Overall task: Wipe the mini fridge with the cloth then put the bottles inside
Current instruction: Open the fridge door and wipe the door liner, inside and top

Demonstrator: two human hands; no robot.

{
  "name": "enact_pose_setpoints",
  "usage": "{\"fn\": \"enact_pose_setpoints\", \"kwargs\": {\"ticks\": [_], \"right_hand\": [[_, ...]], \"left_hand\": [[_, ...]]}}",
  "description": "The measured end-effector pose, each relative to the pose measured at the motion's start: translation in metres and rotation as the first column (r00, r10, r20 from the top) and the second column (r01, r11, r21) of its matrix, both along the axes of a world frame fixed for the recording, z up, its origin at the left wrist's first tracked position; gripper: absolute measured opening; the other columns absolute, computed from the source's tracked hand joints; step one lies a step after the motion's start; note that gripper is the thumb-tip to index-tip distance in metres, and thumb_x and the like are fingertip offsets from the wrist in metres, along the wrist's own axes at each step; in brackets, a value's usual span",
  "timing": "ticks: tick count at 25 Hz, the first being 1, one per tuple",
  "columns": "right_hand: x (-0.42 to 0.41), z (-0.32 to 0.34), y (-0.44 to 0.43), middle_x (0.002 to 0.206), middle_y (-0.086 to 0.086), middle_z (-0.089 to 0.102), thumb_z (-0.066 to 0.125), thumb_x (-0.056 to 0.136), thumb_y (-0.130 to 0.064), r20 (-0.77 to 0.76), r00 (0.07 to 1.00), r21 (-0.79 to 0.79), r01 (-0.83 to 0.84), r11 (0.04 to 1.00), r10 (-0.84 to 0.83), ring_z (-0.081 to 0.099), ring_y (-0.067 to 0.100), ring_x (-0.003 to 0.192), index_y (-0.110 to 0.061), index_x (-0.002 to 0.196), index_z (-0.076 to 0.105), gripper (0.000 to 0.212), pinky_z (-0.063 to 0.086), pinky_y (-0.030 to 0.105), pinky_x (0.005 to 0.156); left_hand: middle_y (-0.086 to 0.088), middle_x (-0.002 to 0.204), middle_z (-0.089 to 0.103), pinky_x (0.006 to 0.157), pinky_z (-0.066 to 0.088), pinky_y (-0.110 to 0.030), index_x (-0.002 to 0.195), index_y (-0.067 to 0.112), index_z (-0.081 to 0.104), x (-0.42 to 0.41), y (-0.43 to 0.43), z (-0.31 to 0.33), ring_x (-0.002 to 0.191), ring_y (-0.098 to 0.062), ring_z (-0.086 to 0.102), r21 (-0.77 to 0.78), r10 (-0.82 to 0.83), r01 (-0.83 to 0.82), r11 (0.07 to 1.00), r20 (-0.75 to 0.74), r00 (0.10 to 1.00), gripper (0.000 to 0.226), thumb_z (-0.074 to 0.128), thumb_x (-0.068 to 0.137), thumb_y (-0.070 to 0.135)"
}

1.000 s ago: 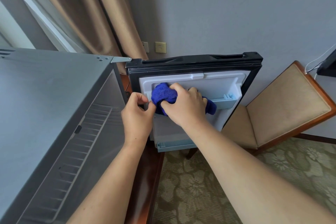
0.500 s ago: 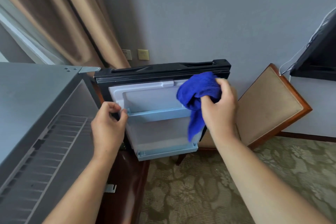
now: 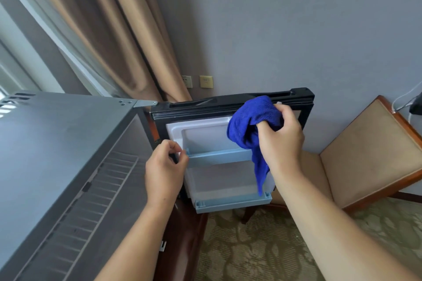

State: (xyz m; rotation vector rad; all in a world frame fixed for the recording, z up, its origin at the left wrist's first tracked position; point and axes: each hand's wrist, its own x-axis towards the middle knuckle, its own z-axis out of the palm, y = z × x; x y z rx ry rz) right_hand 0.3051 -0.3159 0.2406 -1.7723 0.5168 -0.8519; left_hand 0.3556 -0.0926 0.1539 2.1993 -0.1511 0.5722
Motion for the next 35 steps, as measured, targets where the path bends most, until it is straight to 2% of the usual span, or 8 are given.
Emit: {"fn": "enact_pose_setpoints", "kwargs": {"ticks": [2,8,11,13,18,27,30,35], "right_hand": [[0.009,0.006,0.022,0.093,-0.015,0.068,0.063,0.080,-0.018,0.013,0.998,-0.067,-0.053,0.996,0.054,0.060,0.006,0.089,-0.033,0.095,0.063,0.022,0.046,0.017,0.082],[0.038,0.014,0.095,0.109,-0.004,0.067,0.062,0.074,-0.020,-0.053,0.969,-0.344,-0.246,0.906,0.243,0.054,0.023,0.111,-0.020,0.105,0.069,0.032,0.042,0.036,0.102],[0.055,0.018,0.127,0.097,-0.005,0.065,0.060,0.074,-0.029,-0.107,0.955,-0.507,-0.293,0.810,0.278,0.053,0.024,0.099,-0.021,0.095,0.065,0.023,0.044,0.037,0.092],[0.064,0.020,0.142,0.092,-0.004,0.064,0.060,0.074,-0.033,-0.139,0.968,-0.612,-0.248,0.751,0.207,0.052,0.025,0.093,-0.022,0.093,0.063,0.022,0.042,0.040,0.085],[0.091,0.039,0.134,0.089,0.000,0.065,0.056,0.077,-0.029,-0.228,0.963,-0.735,-0.266,0.624,0.142,0.053,0.031,0.090,-0.021,0.091,0.061,0.017,0.036,0.038,0.074],[0.064,0.047,-0.068,0.111,0.016,0.063,0.052,0.083,-0.016,-0.318,0.903,-0.674,-0.002,0.738,-0.288,0.053,0.045,0.106,-0.026,0.112,0.069,0.034,0.050,0.047,0.086],[0.067,0.047,-0.085,0.111,0.017,0.063,0.050,0.083,-0.011,-0.333,0.906,-0.579,0.021,0.815,-0.261,0.050,0.045,0.108,-0.023,0.111,0.070,0.037,0.049,0.045,0.087],[0.089,0.057,-0.024,0.095,0.006,0.068,0.050,0.075,-0.010,-0.179,0.982,-0.625,-0.069,0.777,-0.056,0.058,0.039,0.096,-0.027,0.099,0.075,0.038,0.052,0.041,0.080]], "left_hand": [[0.009,0.070,0.057,0.053,0.048,-0.036,0.079,0.032,0.048,0.000,-0.001,0.002,0.061,-0.011,0.055,-0.010,-0.003,0.003,1.000,-0.012,1.000,0.030,0.074,0.085,0.018],[0.007,0.075,0.060,0.057,0.049,-0.037,0.080,0.028,0.052,0.004,0.001,0.000,0.064,-0.013,0.054,-0.076,-0.055,0.052,0.996,-0.047,0.997,0.026,0.077,0.078,0.021],[0.010,0.062,0.055,0.053,0.037,-0.024,0.069,0.032,0.044,0.001,0.003,0.002,0.059,-0.005,0.051,-0.193,-0.073,0.055,0.980,-0.084,0.994,0.022,0.063,0.069,0.043],[0.009,0.055,0.048,0.051,0.030,-0.028,0.064,0.030,0.037,0.002,0.004,-0.001,0.052,-0.007,0.042,-0.223,-0.053,0.030,0.974,-0.100,0.994,0.025,0.050,0.064,0.051],[0.001,0.064,0.053,0.056,0.041,-0.032,0.075,0.020,0.044,0.005,0.007,-0.006,0.058,-0.017,0.049,-0.217,-0.074,0.056,0.975,-0.076,0.994,0.027,0.070,0.075,0.022],[0.006,0.065,0.053,0.055,0.043,-0.033,0.076,0.021,0.043,0.009,-0.002,-0.001,0.055,-0.011,0.046,-0.200,-0.033,0.012,0.980,-0.106,0.994,0.034,0.076,0.084,0.025],[0.004,0.065,0.051,0.057,0.043,-0.033,0.073,0.021,0.043,0.010,-0.004,-0.002,0.058,-0.013,0.047,-0.201,-0.031,0.011,0.979,-0.094,0.995,0.035,0.075,0.084,0.023],[0.004,0.066,0.052,0.057,0.043,-0.031,0.072,0.022,0.043,0.012,0.000,-0.004,0.058,-0.012,0.047,-0.211,-0.060,0.037,0.977,-0.104,0.993,0.034,0.076,0.084,0.022]]}}
